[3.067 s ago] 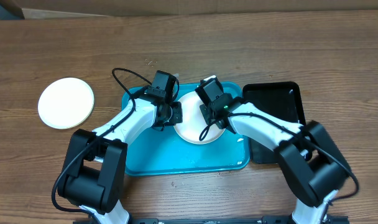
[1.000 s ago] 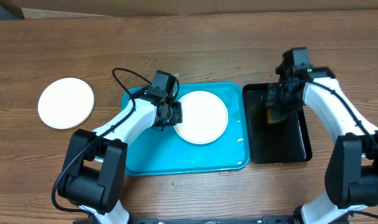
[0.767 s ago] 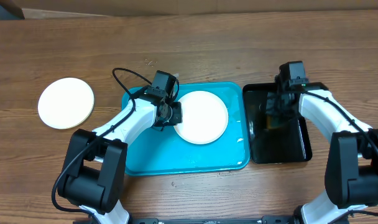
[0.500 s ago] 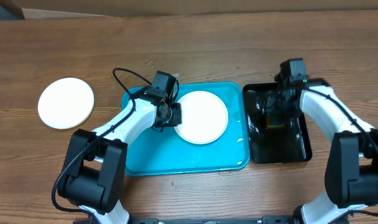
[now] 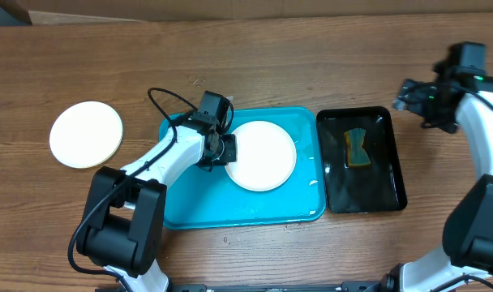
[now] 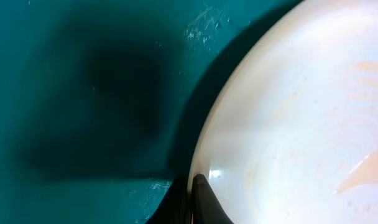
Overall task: Clean dirty plates on tray and stack at the side
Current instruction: 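Return the sponge to the black tray, release, and raise the right gripper, then lift the white plate with the left gripper and swing it leftward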
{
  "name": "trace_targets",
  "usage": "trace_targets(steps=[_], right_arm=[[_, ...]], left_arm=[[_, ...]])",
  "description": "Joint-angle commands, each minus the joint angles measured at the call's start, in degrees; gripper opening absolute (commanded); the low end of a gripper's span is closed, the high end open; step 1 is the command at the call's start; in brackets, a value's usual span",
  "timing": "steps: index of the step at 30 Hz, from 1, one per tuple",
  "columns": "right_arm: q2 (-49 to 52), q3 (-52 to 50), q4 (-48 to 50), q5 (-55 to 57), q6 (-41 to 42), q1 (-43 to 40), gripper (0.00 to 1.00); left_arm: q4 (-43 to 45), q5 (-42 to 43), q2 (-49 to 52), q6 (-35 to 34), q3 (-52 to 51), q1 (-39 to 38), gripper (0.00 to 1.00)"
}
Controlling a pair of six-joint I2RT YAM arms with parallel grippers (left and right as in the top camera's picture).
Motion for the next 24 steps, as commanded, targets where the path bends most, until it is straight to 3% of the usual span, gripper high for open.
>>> trace_targets(steps=[1, 12, 19, 24], right_arm=[[-0.5, 0.1, 0.2, -0.1, 0.1, -3.6, 1.00], [-0.5, 0.1, 0.1, -0.1, 0.1, -7.0, 1.00], [-0.5, 0.1, 0.1, -0.1, 0.1, -7.0, 1.00], [-0.5, 0.1, 0.1, -0.1, 0.1, -7.0, 1.00]], left_arm=[[-2.0, -2.4, 0.5, 2.6, 3.9, 2.1, 0.04], [-7.8, -2.6, -0.4, 9.7, 15.0, 4.0, 0.04], [-15.7, -4.5, -0.4, 9.9, 27.1, 3.4, 0.04], [-15.7, -7.3, -0.4, 9.9, 31.8, -1.0, 0.04]])
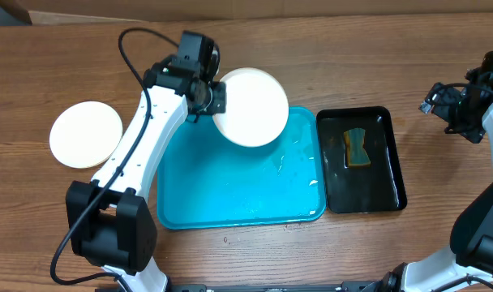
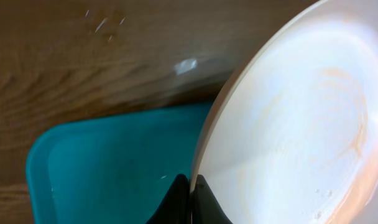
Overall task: Clean dirty plates on tray and stack at the side
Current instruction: 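Lift the white plate with the left gripper and swing it leftward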
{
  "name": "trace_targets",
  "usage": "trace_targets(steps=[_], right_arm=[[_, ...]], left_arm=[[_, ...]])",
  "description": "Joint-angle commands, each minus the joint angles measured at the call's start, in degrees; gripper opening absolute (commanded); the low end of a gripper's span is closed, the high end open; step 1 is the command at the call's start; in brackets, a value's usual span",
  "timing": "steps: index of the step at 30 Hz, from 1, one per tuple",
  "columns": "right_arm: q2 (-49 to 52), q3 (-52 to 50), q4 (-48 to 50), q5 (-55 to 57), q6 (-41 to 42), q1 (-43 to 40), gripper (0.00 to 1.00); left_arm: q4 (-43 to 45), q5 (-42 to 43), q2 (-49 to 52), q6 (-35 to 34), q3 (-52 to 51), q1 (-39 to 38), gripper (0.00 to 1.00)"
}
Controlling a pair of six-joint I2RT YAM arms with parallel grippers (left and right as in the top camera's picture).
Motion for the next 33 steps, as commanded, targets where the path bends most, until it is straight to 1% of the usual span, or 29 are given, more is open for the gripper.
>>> trace_targets(steps=[1, 4, 8, 12, 16, 19, 23, 25, 27, 29, 33], right_arm=[[-0.5, 0.1, 0.3, 0.0, 0.2, 0.1, 1.00], [-0.5, 0.1, 0.3, -0.1, 0.2, 0.1, 1.00], [-0.5, 0.1, 0.3, 0.0, 0.2, 0.1, 1.00], [-0.5, 0.1, 0.3, 0.0, 0.2, 0.1, 1.00], [-0.5, 0.1, 0.3, -0.1, 0.2, 0.1, 1.00], [-0.5, 0.1, 0.3, 0.0, 0.2, 0.1, 1.00], [-0.5, 0.1, 0.3, 0.0, 0.2, 0.1, 1.00], [-0.5, 0.1, 0.3, 0.0, 0.2, 0.1, 1.00], [-0.5, 0.1, 0.3, 0.0, 0.2, 0.1, 1.00], [-0.5, 0.1, 0.3, -0.1, 0.2, 0.1, 1.00], [-0.5, 0.1, 0.3, 0.0, 0.2, 0.1, 1.00]], left_arm=[[0.8, -4.2, -0.4, 1.2, 4.0, -5.3, 0.04], [2.4, -10.6, -0.4, 1.2, 4.5, -10.1, 0.04], [5.3, -20.6, -0.4, 1.2, 4.5, -18.7, 0.04], [9.0, -28.7, -0.2, 1.9, 4.5, -27.6, 0.04], [12.5, -39.0, 0.7, 7.8, 4.5, -36.5, 0.04], [15.0, -49.3, 1.7, 12.3, 4.5, -42.0, 0.04], [20.5, -61.7, 3.3, 21.6, 4.5, -47.7, 0.04], [23.7, -66.2, 4.0, 25.9, 4.5, -49.6, 0.04], [26.3, -68.7, 4.4, 29.6, 4.5, -51.1, 0.04], [28.7, -69.4, 4.5, 32.0, 4.5, -52.1, 0.04], [31.7, -69.3, 4.5, 32.8, 4.5, -52.8, 0.04]])
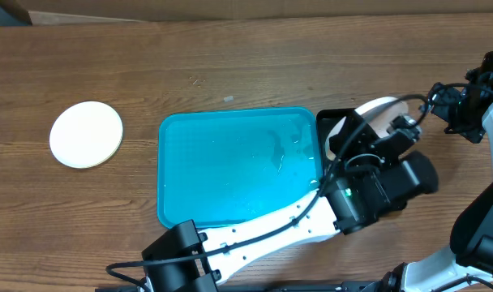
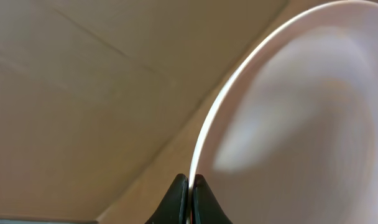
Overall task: Clean dirty plates on tray and stack at the side
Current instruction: 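Lift the white plate with the left gripper and swing it leftward, then lower the white plate onto the plate stack at left and release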
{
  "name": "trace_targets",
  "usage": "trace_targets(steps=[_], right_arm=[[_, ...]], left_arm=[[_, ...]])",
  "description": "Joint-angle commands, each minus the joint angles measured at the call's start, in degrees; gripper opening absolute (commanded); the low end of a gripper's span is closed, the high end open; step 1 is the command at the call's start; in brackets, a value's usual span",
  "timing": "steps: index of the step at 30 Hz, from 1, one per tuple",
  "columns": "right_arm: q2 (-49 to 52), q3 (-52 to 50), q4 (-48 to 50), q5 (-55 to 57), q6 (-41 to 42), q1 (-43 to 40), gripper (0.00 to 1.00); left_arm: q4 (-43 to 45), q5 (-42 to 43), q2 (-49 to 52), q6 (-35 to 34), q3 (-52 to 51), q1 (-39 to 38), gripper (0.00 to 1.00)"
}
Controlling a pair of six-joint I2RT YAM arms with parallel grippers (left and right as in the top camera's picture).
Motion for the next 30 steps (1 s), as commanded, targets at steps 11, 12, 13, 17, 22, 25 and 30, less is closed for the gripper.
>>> trace_targets(steps=[11, 12, 13, 17, 22, 25, 30], right_arm=[[-0.5, 0.1, 0.3, -0.1, 0.2, 0.1, 1.00], [-0.5, 0.1, 0.3, -0.1, 0.2, 0.1, 1.00], [-0.5, 0.1, 0.3, -0.1, 0.2, 0.1, 1.00], [-0.5, 0.1, 0.3, -0.1, 0.2, 0.1, 1.00], [-0.5, 0.1, 0.3, -0.1, 0.2, 0.1, 1.00], [-0.5, 0.1, 0.3, -0.1, 0.2, 0.1, 1.00], [-0.5, 0.1, 0.3, -0.1, 0.2, 0.1, 1.00]], left_arm=[[-15.1, 27.9, 0.0, -27.1, 1.4, 7.3, 0.04], [-16.1, 32.3, -0.1, -29.5, 1.5, 9.3, 0.04], [-16.7, 36.6, -0.2, -31.0, 1.5, 11.3, 0.04], [-17.6, 62.7, -0.6, -33.7, 1.5, 22.7, 0.04], [-20.5, 89.9, -0.6, -36.3, 1.5, 41.7, 0.04], [-24.9, 92.4, -0.6, -36.4, 1.5, 53.0, 0.04], [-32.9, 88.9, -0.6, -34.5, 1.4, 70.5, 0.04]])
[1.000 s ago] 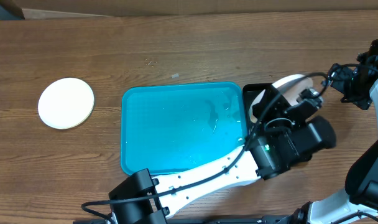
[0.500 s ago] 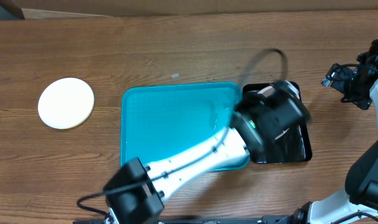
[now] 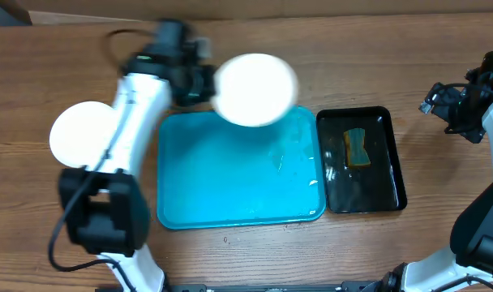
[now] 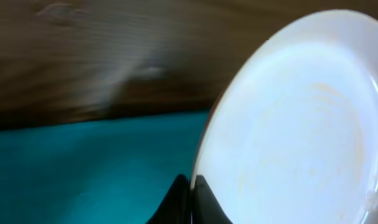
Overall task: Clean dirty plates on tray and stack at the side
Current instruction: 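Lower the white plate onto the plate stack at left and release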
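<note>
My left gripper (image 3: 204,84) is shut on the rim of a white plate (image 3: 255,89), holding it in the air over the far edge of the blue tray (image 3: 222,186). In the left wrist view the plate (image 4: 301,124) fills the right half, faint orange smears on its face, with my fingertips (image 4: 190,199) pinching its edge. A second white plate (image 3: 84,134) lies on the table at the left. My right gripper (image 3: 431,101) hovers at the far right, beyond the black tray; its jaws are too small to read.
A black tray (image 3: 364,160) holding water and a yellow-green sponge (image 3: 357,148) sits right of the blue tray. Wet streaks mark the blue tray's right part. Bare wooden table (image 3: 311,49) lies behind both trays.
My left arm has moved from over the black tray at the right back to the far left side of the blue tray, still gripping the plate. The right arm has not moved.
My left gripper was shut on the plate's rim as it lay on the blue tray. Then it held the plate raised above the tray's far edge. Then the plate was at the black tray. Now it hangs over the blue tray's far edge again.
</note>
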{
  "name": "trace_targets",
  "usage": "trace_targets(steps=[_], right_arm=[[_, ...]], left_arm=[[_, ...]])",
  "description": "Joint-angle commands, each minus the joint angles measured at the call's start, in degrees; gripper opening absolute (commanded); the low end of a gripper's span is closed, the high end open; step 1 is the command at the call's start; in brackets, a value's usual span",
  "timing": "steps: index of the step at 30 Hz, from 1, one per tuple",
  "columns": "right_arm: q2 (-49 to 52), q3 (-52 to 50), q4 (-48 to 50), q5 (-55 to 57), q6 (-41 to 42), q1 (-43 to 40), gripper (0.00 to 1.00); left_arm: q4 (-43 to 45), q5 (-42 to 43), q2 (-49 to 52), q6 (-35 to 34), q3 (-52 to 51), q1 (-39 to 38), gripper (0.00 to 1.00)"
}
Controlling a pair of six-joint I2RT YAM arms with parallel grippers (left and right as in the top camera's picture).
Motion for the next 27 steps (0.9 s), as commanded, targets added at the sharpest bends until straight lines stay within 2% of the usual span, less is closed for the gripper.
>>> trace_targets(steps=[1, 8, 12, 19, 22, 27], right_arm=[[-0.5, 0.1, 0.3, -0.1, 0.2, 0.1, 1.00], [-0.5, 0.1, 0.3, -0.1, 0.2, 0.1, 1.00], [-0.5, 0.1, 0.3, -0.1, 0.2, 0.1, 1.00], [-0.5, 0.1, 0.3, 0.0, 0.2, 0.1, 1.00], [-0.5, 0.1, 0.3, 0.0, 0.2, 0.1, 1.00], [-0.5, 0.1, 0.3, -0.1, 0.2, 0.1, 1.00]], left_arm=[[-3.6, 2.7, -0.6, 0.2, 0.9, 10.3, 0.04], [-7.4, -6.8, -0.6, 0.7, 0.6, 31.0, 0.04], [-6.9, -13.2, -0.6, -2.5, -1.2, 40.2, 0.04], [0.6, -13.8, -0.6, -3.2, -7.4, 47.4, 0.04], [4.8, -14.1, -0.6, -3.1, -10.1, 48.2, 0.04], [7.0, -14.4, -0.6, -3.1, -11.6, 47.4, 0.04]])
